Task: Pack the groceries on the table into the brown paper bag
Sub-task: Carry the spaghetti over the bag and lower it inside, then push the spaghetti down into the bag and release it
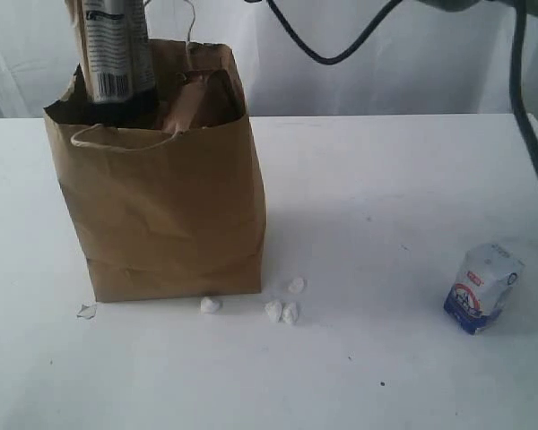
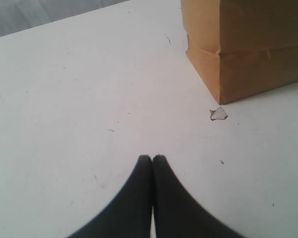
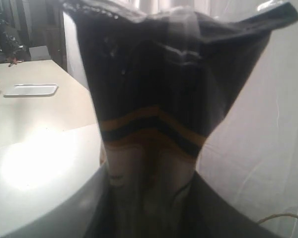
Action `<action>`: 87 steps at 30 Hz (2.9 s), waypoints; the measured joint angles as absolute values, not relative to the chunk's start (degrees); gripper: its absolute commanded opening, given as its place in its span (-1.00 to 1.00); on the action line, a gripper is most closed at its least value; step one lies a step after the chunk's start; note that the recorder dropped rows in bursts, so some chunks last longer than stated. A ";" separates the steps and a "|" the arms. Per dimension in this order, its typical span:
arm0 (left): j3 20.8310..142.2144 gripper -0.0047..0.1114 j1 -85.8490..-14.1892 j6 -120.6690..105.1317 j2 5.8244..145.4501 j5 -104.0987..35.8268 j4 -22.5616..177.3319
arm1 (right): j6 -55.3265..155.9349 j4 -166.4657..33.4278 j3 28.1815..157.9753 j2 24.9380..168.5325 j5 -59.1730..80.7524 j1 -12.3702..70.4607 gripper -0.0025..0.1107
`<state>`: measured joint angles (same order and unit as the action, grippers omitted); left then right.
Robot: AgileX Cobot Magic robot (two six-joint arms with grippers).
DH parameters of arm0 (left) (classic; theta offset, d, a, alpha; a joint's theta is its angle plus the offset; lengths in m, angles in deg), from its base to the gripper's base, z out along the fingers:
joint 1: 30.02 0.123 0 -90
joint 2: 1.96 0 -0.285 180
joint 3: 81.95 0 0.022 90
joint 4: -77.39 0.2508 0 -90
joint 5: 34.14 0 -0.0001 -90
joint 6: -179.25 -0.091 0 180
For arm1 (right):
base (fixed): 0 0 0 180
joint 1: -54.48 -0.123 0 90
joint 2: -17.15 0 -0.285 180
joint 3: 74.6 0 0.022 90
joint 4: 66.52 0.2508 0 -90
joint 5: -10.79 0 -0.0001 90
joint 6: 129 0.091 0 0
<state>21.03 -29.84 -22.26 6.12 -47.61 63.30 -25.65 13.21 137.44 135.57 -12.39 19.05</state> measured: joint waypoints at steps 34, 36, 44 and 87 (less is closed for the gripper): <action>21.03 -0.92 -29.84 -22.26 6.12 -47.61 63.30 | -4.71 -9.29 136.74 131.22 -13.63 14.82 -0.96; 21.03 -0.92 -29.84 -22.26 6.12 -47.61 63.30 | -1.42 -12.76 136.74 130.82 -14.06 14.67 -0.96; 21.03 -0.92 -29.84 -22.26 6.12 -47.61 63.30 | 4.17 -17.69 136.74 130.08 -14.62 14.53 -0.96; 21.03 -0.92 -29.84 -22.26 6.12 -47.61 63.30 | 13.34 -32.76 138.54 135.98 -16.79 14.49 -0.96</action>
<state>21.03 -29.84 -22.26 6.12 -47.61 63.30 13.34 -32.76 138.54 135.98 -16.79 14.49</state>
